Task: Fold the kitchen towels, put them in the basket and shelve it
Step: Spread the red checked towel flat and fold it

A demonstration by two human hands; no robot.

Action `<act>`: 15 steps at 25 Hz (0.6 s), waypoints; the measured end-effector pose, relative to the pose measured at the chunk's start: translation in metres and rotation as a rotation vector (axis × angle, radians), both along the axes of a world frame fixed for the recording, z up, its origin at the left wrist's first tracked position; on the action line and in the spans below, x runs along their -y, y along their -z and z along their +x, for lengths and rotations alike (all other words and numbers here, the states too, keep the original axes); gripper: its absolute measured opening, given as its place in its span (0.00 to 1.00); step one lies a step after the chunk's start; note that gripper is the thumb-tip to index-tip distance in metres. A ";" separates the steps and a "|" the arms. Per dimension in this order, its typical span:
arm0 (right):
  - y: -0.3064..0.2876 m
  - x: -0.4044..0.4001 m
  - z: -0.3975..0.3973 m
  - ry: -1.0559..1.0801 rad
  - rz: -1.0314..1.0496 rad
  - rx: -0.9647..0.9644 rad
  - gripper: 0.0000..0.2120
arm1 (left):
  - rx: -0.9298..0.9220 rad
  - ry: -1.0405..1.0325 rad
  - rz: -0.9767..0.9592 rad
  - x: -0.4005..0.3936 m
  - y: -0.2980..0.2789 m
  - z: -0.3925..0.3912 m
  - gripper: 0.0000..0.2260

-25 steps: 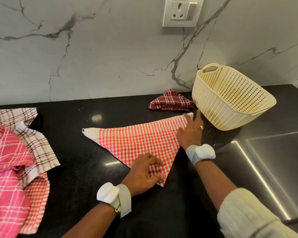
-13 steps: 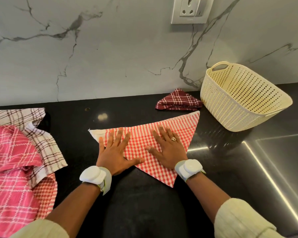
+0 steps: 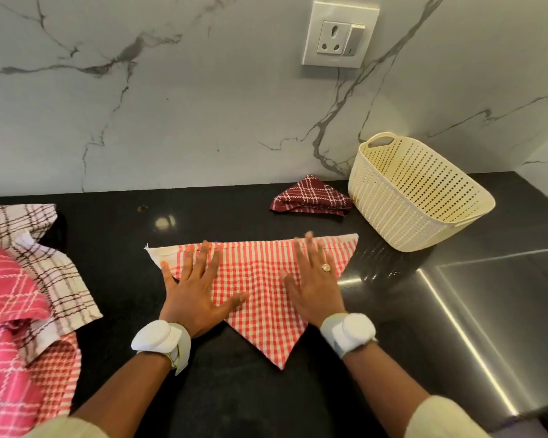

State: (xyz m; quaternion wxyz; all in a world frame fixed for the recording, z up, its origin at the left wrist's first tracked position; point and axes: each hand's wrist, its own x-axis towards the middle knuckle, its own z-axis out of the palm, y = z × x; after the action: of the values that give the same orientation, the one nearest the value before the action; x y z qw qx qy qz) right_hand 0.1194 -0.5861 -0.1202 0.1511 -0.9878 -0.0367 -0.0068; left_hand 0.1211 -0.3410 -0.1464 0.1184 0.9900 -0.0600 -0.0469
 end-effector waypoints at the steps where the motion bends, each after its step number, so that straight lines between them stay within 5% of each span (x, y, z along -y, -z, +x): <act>1: -0.005 -0.016 -0.014 -0.072 0.030 -0.024 0.34 | 0.054 0.017 -0.019 0.000 0.001 0.000 0.46; 5: 0.012 -0.043 -0.050 -0.167 -0.087 -0.136 0.32 | 0.055 0.087 0.019 -0.002 0.003 0.000 0.42; 15: 0.025 0.024 -0.050 0.195 -0.115 -0.176 0.42 | 0.023 0.040 0.092 -0.001 0.005 0.002 0.42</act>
State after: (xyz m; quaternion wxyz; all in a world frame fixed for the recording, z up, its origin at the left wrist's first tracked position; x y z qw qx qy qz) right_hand 0.0697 -0.6101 -0.1449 0.0954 -0.9905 0.0726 0.0675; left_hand 0.1228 -0.3403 -0.1514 0.0710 0.9935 -0.0788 -0.0406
